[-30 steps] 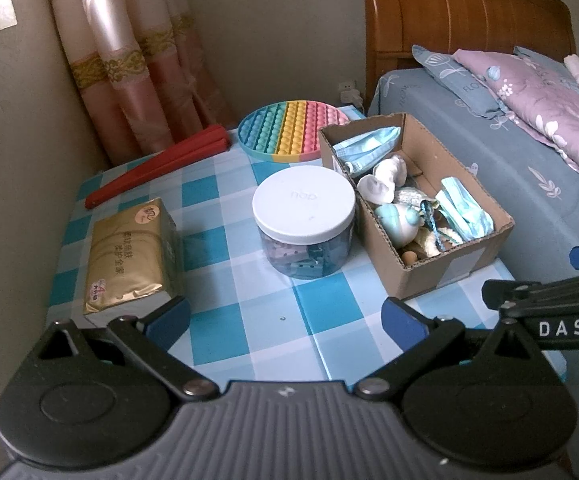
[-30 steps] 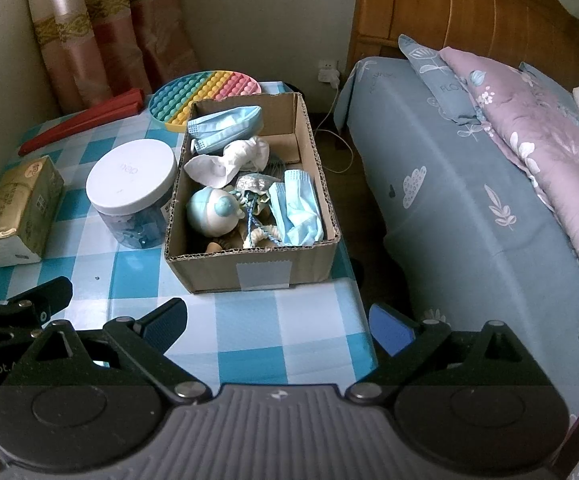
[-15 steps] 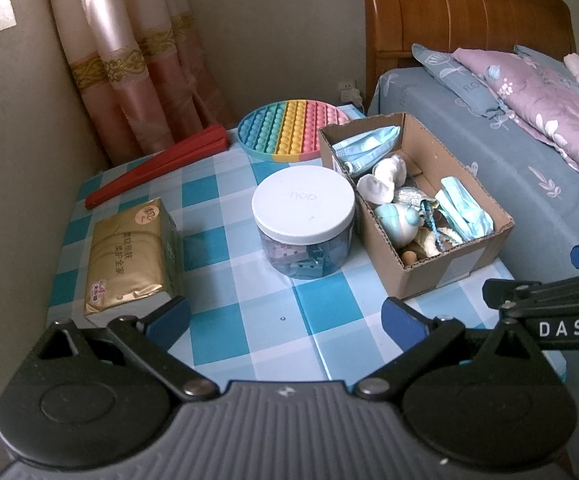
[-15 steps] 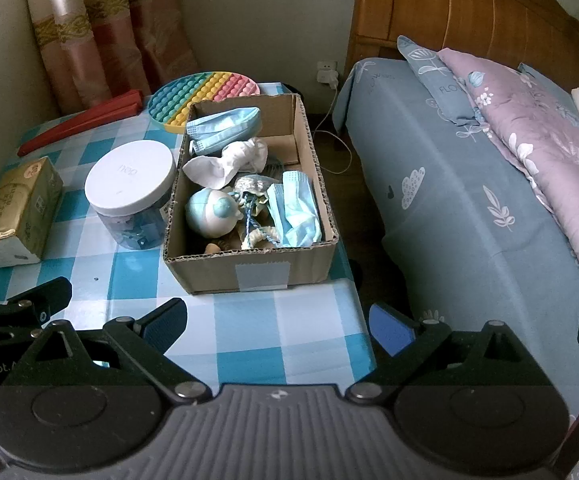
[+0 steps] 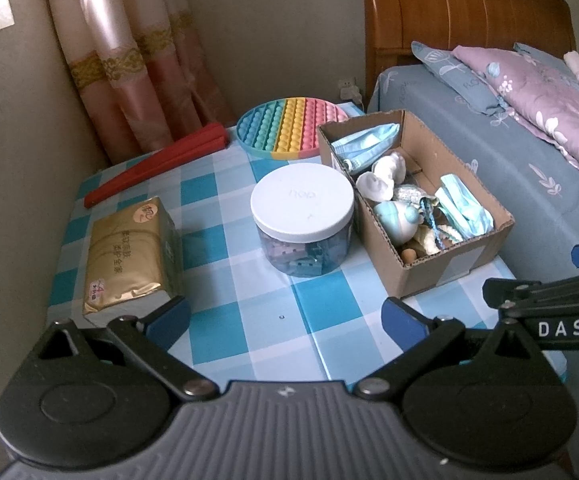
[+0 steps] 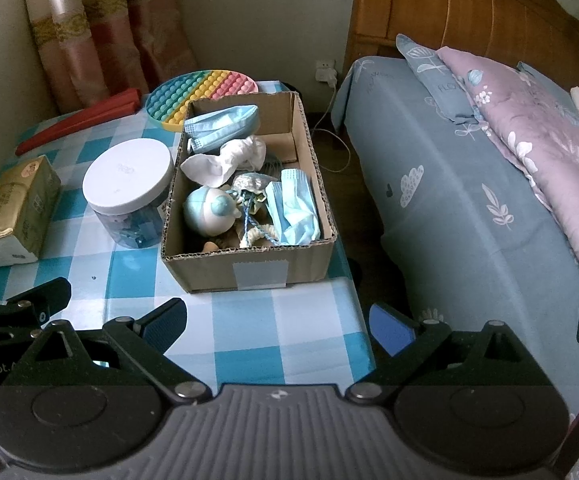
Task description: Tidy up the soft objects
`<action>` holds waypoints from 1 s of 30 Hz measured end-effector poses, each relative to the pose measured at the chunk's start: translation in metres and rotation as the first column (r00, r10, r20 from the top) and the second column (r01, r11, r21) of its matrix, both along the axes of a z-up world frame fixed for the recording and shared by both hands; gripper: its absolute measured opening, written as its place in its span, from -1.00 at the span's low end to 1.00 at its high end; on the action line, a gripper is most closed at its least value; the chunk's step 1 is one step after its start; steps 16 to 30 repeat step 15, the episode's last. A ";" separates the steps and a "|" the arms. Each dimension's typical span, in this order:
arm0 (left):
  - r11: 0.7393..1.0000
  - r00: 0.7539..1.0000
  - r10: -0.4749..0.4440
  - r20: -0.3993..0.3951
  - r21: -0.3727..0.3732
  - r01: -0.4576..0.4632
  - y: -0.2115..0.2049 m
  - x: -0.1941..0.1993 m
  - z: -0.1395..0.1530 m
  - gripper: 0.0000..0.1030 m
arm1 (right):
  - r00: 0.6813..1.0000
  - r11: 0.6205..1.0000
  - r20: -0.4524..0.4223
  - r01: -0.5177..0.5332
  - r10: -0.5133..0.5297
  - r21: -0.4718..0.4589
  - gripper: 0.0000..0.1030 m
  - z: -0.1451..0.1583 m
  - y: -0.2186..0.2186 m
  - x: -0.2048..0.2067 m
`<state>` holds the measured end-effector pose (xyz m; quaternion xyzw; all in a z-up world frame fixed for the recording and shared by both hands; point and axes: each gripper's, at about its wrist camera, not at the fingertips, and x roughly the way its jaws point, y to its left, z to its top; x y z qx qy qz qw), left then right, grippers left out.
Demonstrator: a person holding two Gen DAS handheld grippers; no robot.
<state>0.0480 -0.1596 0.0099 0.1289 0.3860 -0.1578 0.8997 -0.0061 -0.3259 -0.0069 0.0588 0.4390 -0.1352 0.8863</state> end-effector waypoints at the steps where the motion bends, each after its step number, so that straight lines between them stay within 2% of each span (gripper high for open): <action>1: 1.000 1.000 0.000 -0.001 0.001 0.000 -0.001 0.001 0.000 0.97 | 1.000 1.000 0.000 -0.001 0.001 -0.001 0.94 0.000 0.000 0.000; 30: 1.000 1.000 0.004 -0.007 -0.001 -0.004 0.002 0.001 -0.002 0.97 | 1.000 1.000 -0.001 0.002 -0.002 -0.005 0.94 0.000 0.002 0.000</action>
